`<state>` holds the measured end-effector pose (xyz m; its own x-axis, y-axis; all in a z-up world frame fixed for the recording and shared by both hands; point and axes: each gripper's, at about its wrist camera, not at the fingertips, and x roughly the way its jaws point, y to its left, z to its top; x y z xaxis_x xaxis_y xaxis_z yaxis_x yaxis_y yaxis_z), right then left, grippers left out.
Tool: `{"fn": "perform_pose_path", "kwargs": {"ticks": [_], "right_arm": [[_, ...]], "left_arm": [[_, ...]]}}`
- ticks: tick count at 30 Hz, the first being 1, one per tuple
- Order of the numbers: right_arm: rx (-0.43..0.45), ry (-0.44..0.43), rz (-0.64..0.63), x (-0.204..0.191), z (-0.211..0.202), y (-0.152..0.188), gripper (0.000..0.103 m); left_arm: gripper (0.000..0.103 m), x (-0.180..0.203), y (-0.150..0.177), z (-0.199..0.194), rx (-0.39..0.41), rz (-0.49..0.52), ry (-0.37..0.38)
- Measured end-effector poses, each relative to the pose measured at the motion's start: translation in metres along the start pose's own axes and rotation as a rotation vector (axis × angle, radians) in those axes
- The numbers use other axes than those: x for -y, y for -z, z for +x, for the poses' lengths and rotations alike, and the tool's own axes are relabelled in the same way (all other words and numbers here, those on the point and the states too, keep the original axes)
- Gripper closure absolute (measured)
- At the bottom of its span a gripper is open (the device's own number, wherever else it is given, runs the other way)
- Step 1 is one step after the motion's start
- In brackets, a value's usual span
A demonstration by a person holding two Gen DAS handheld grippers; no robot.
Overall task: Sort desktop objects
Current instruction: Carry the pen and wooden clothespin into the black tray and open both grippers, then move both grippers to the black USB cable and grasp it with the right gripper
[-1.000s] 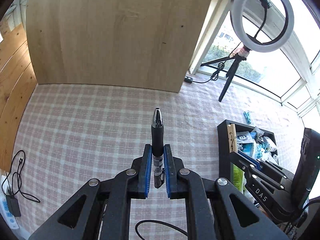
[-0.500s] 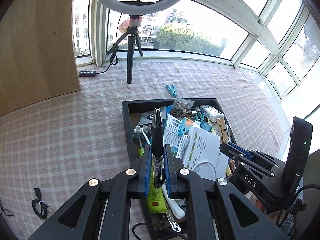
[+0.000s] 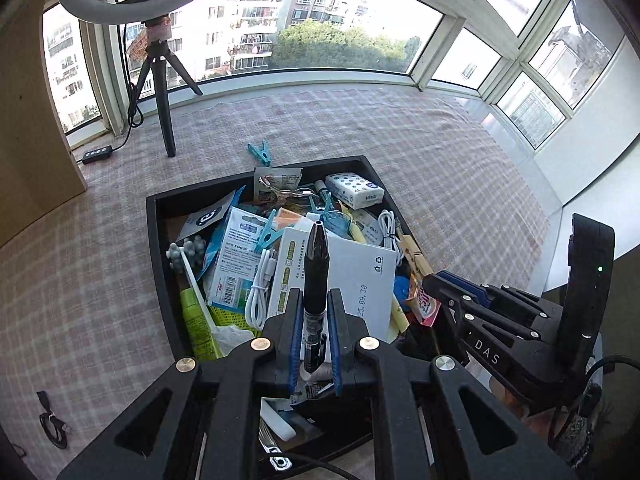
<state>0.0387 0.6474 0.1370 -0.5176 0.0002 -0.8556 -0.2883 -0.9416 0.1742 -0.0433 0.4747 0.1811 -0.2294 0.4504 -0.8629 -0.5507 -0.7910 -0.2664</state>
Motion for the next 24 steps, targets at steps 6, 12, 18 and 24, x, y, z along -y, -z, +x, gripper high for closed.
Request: {"fn": "perform_pose_path", "kwargs": {"ticks": [6,12,18,24], "right_arm": [[0.027,-0.007,0.006,-0.006,-0.004,-0.001,0.062],[0.029,-0.009,-0.007,-0.019,-0.003,-0.001,0.062],[0.029,-0.026,-0.046,-0.053,0.003,0.005,0.062],[0.000,-0.084,-0.115,-0.110,0.017,0.018,0.061]], "left_arm": [[0.060,-0.002,0.000,-0.004,0.023,0.013,-0.063],[0.060,-0.029,0.007,-0.012,0.035,-0.030,-0.094],[0.060,-0.079,0.029,-0.018,0.030,-0.098,-0.165],[0.060,-0.152,0.069,-0.030,0.016,-0.215,-0.246]]}}
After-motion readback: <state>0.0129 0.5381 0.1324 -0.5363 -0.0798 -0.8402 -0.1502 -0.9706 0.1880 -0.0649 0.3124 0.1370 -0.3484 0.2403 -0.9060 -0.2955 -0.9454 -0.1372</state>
